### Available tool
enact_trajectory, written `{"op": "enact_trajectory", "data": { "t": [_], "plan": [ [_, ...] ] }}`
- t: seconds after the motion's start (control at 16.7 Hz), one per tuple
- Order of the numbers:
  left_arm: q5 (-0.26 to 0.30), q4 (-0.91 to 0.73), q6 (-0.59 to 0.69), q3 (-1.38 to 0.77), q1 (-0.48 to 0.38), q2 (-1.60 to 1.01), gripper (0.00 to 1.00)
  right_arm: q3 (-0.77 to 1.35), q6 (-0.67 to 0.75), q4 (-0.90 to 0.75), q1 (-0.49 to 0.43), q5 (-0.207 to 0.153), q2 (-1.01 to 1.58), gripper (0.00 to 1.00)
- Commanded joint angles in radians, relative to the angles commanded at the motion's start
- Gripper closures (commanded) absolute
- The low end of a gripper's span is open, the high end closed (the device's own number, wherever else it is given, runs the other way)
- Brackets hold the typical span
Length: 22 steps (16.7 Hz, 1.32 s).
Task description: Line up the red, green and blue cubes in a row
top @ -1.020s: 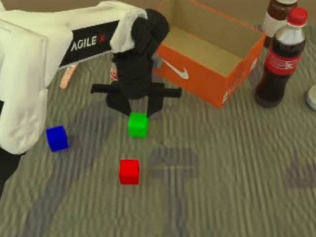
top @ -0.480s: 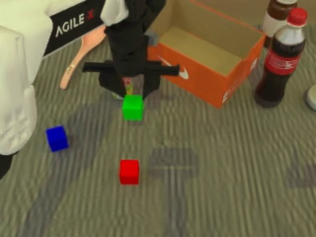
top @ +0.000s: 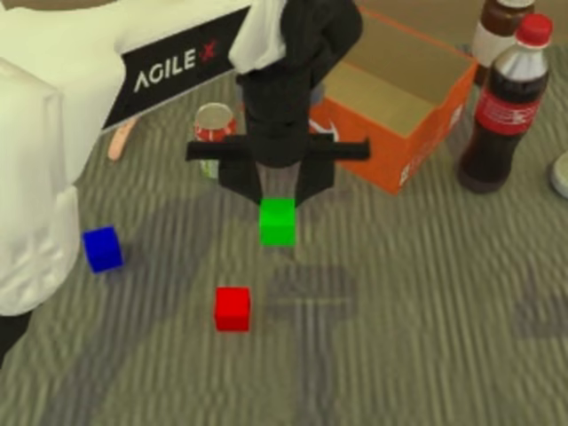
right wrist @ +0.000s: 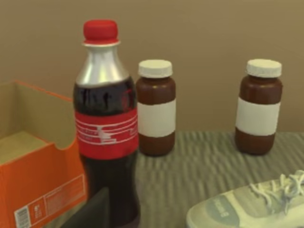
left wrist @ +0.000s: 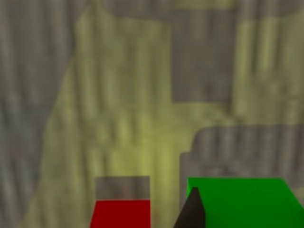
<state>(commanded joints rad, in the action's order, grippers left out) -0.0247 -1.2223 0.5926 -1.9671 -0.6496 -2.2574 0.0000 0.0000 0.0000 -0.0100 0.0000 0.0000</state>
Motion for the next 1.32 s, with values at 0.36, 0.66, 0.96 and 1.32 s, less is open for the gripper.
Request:
{"op": "enact_trajectory", "data": {
  "t": [0.36,0.66,0.96,1.32],
  "plan": [
    [-0.025,-0.010,0.170,0.067,-0.123,0.066,1.00,0.000,0.000,0.000,0.000,0.000,0.000,0.00],
    [-0.023,0.007,0.166,0.080,-0.119,0.061,1.00,0.000,0.000,0.000,0.000,0.000,0.000,0.00],
    [-0.024,0.191,0.172,0.235,-0.123,0.040,1.00,0.000,0.000,0.000,0.000,0.000,0.000,0.00],
    [-0.025,0.248,0.173,0.288,-0.127,0.030,1.00,0.000,0.000,0.000,0.000,0.000,0.000,0.00]
  ]
}}
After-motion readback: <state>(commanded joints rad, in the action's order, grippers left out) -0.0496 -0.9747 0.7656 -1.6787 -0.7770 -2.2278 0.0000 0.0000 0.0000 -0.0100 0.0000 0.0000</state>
